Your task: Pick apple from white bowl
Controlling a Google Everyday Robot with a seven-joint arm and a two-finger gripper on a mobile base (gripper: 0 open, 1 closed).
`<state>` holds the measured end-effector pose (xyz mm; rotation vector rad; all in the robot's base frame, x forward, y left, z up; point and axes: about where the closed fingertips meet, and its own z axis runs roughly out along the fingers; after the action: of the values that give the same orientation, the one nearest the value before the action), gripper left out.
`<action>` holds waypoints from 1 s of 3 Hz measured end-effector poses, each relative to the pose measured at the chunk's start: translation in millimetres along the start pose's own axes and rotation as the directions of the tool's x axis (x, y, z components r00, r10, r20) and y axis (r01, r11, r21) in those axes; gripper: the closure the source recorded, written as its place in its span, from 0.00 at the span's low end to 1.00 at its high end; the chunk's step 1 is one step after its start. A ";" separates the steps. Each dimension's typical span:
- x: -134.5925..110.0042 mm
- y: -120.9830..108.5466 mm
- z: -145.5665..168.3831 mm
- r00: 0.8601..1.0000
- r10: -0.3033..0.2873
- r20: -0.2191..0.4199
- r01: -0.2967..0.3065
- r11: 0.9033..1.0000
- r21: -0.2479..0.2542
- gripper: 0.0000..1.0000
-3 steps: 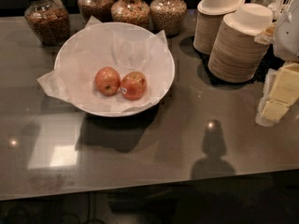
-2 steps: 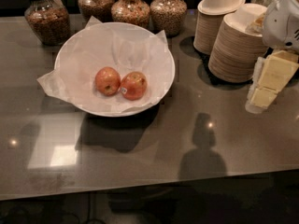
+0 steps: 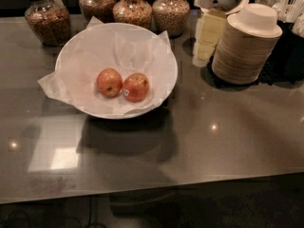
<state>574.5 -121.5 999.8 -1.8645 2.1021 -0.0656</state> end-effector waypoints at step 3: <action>-142.8 -48.3 -13.5 0.961 -0.179 0.213 0.153 0.979 0.132 0.00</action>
Offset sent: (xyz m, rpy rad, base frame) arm 0.0338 0.0504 0.0163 0.0176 -0.0406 0.0816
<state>629.8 8.1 1055.0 -1.8807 1.7532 -0.0139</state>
